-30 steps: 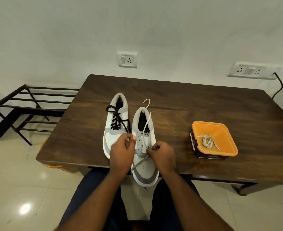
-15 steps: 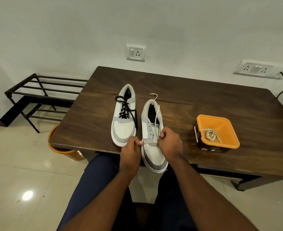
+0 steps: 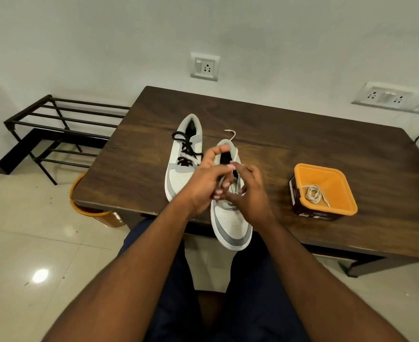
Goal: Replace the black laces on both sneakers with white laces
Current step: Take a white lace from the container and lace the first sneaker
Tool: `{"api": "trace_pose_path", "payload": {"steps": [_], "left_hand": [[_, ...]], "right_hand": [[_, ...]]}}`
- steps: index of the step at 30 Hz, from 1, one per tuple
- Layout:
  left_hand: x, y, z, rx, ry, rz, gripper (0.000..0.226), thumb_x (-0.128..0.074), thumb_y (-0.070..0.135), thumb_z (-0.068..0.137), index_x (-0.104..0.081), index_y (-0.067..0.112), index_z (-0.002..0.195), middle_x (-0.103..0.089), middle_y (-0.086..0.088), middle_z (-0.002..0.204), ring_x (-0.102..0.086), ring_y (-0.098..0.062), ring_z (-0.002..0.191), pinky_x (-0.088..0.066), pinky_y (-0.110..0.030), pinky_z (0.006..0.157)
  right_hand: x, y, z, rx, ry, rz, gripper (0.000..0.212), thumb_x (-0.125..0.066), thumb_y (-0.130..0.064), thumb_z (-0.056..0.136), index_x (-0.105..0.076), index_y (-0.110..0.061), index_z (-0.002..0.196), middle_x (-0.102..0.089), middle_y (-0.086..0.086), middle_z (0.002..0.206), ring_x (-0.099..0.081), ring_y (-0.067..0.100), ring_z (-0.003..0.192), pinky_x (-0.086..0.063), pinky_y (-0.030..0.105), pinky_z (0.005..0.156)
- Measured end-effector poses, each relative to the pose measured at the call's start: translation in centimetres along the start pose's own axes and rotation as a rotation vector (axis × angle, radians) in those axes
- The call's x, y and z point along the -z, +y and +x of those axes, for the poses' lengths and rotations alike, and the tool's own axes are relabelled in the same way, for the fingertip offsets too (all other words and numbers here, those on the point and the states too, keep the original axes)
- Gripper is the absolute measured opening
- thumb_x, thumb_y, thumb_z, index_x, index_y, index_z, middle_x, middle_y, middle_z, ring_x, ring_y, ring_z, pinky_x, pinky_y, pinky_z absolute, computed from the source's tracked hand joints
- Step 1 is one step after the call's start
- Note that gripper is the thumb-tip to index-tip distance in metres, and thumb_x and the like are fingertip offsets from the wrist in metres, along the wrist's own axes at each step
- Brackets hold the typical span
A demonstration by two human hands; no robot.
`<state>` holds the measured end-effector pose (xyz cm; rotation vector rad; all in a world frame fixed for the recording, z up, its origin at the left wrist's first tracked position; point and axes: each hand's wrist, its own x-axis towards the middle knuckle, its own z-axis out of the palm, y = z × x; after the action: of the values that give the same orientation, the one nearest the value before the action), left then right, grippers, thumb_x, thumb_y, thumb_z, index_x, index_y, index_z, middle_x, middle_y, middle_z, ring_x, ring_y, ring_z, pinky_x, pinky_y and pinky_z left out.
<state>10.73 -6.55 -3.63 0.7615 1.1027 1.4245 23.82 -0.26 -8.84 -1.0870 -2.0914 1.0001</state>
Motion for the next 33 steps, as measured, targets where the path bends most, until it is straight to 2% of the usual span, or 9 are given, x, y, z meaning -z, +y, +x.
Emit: {"api": "trace_pose_path", "payload": {"steps": [4,8,11,15,18,21,25,29,33], "left_hand": [[0.7,-1.7,-2.3,-0.007,-0.002,0.021,0.044,-0.039,-0.004,0.096,-0.043,0.023,0.13,-0.029,0.002,0.05,-0.023,-0.007,0.04,-0.018,-0.019,0.04],[3.2,-3.8,-3.1,-0.055,0.29,0.06,0.039,-0.044,-0.004,0.093,-0.051,0.022,0.12,-0.035,0.005,0.049,-0.026,-0.009,0.042,-0.024,-0.02,0.039],[5.2,-5.9,-3.0,-0.042,0.525,0.071,0.034,-0.046,-0.005,0.091,-0.057,0.021,0.11,-0.039,0.004,0.049,-0.03,-0.01,0.043,-0.027,-0.021,0.04],[5.9,-8.9,-3.2,0.058,0.616,0.068,0.025,-0.049,0.0,0.092,-0.063,0.019,0.103,-0.051,-0.002,0.061,-0.044,-0.016,0.054,-0.042,-0.026,0.045],[5.4,-10.2,-3.3,-0.303,0.659,0.682,0.018,-0.063,0.027,0.09,-0.07,0.018,0.103,-0.06,-0.001,0.09,-0.056,-0.018,0.084,-0.048,-0.031,0.073],[3.5,-9.7,-2.0,-0.558,0.502,1.128,0.038,-0.055,0.049,0.089,-0.072,0.021,0.106,-0.064,-0.001,0.101,-0.054,-0.021,0.092,-0.04,-0.034,0.075],[3.5,-9.7,-0.6,-0.266,0.296,0.977,0.057,-0.042,0.079,0.078,-0.073,0.032,0.085,-0.065,0.017,0.089,-0.054,-0.016,0.101,-0.041,-0.051,0.086],[4.6,-10.6,-1.3,-0.324,0.458,0.875,0.045,-0.053,0.066,0.083,-0.068,0.024,0.075,-0.059,0.015,0.08,-0.056,-0.016,0.087,-0.042,-0.048,0.079],[5.3,-10.8,-1.9,-0.197,0.639,0.956,0.018,-0.069,0.041,0.085,-0.072,0.024,0.087,-0.061,0.01,0.1,-0.052,-0.021,0.103,-0.026,-0.035,0.083]], "right_hand": [[0.4,-0.9,0.4,-0.086,-0.166,0.357,0.02,-0.07,-0.003,0.082,-0.07,0.001,0.102,-0.061,0.001,0.127,-0.067,0.027,0.097,-0.055,0.041,0.078],[2.3,-0.5,0.4,-0.152,-0.242,0.325,0.013,-0.067,0.002,0.084,-0.069,0.008,0.095,-0.071,0.008,0.087,-0.055,0.004,0.049,-0.047,0.018,0.048],[4.6,0.2,0.4,-0.134,-0.34,0.134,0.015,-0.071,-0.004,0.082,-0.073,0.003,0.095,-0.067,0.006,0.071,-0.052,-0.003,0.05,-0.042,0.011,0.05],[6.3,1.4,0.4,-0.116,-0.304,-0.007,0.01,-0.074,-0.014,0.081,-0.077,-0.018,0.09,-0.074,0.0,0.081,-0.064,0.006,0.071,-0.05,0.018,0.068],[5.5,1.7,0.3,-0.075,-0.306,-0.108,0.008,-0.076,-0.022,0.079,-0.078,-0.023,0.087,-0.074,-0.008,0.084,-0.066,0.005,0.083,-0.05,0.021,0.079],[3.6,0.9,0.4,-0.052,-0.329,-0.049,0.008,-0.078,-0.019,0.078,-0.078,-0.016,0.086,-0.074,-0.005,0.084,-0.068,0.006,0.081,-0.053,0.024,0.078],[2.4,0.2,0.7,-0.054,-0.301,0.045,0.011,-0.08,-0.014,0.076,-0.077,-0.008,0.085,-0.073,0.002,0.081,-0.067,0.006,0.073,-0.054,0.02,0.066],[2.9,0.7,0.5,-0.08,-0.288,0.09,0.013,-0.077,-0.006,0.077,-0.076,-0.003,0.09,-0.073,0.006,0.083,-0.066,0.004,0.073,-0.052,0.015,0.068],[3.5,1.7,0.4,-0.087,-0.234,0.077,0.016,-0.073,-0.003,0.08,-0.075,-0.002,0.095,-0.071,0.001,0.084,-0.063,-0.003,0.073,-0.049,0.011,0.071]]}}
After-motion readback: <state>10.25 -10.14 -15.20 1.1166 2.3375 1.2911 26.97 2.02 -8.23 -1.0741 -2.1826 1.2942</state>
